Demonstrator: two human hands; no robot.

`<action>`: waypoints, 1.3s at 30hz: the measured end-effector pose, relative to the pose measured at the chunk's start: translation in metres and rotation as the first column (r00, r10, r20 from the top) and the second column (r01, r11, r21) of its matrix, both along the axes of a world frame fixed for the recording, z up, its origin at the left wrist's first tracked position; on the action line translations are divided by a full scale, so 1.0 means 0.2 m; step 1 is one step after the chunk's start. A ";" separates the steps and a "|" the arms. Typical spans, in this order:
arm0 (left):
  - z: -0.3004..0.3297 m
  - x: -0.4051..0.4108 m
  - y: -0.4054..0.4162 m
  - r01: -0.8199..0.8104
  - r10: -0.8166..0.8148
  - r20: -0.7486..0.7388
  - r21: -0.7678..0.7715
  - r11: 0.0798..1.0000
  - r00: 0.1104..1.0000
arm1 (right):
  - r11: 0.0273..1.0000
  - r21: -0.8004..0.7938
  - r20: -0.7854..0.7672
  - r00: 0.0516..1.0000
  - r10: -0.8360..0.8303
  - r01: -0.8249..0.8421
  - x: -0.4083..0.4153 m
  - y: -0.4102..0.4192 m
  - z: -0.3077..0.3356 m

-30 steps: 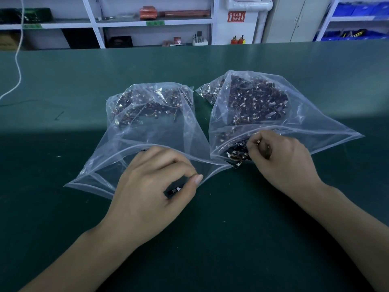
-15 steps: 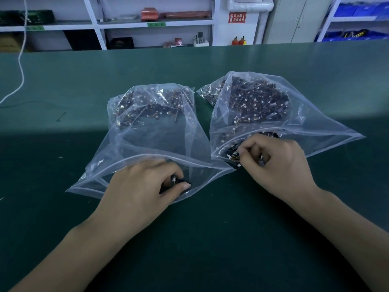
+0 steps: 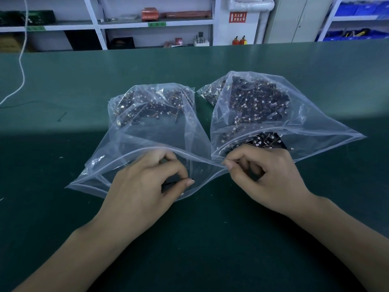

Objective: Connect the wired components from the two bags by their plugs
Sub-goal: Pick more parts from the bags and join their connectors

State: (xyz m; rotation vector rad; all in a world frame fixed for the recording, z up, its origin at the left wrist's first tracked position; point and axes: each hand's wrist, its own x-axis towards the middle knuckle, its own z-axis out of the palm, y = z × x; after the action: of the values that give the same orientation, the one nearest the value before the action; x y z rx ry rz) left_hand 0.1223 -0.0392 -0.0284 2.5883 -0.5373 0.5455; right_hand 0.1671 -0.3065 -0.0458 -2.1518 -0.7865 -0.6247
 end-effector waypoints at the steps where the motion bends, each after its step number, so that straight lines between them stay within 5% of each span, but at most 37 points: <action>1: 0.00 0.00 0.00 0.014 -0.014 0.018 -0.013 1.000 1.000 | 1.000 0.001 -0.009 1.000 0.028 -0.028 0.00 0.00 0.00; 8: -0.01 0.00 -0.03 0.170 -0.157 0.168 -0.068 0.983 0.973 | 0.984 -0.001 -0.034 0.984 0.175 -0.176 -0.04 0.04 0.02; 21: -0.02 -0.01 -0.05 0.321 -0.291 0.206 -0.131 0.938 0.934 | 0.955 -0.006 -0.092 0.951 0.296 -0.298 -0.07 0.07 0.00; 39: 0.00 -0.01 -0.05 0.244 -0.223 0.189 -0.090 0.966 0.956 | 0.977 0.076 -0.018 0.980 0.199 -0.198 -0.08 0.07 0.02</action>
State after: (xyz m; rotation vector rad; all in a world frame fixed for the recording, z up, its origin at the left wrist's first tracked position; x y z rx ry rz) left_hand 0.1194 -0.0498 -0.0294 2.3405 -0.8354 0.7069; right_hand 0.1516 -0.2918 -0.0409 -1.9802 -0.9361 -0.5131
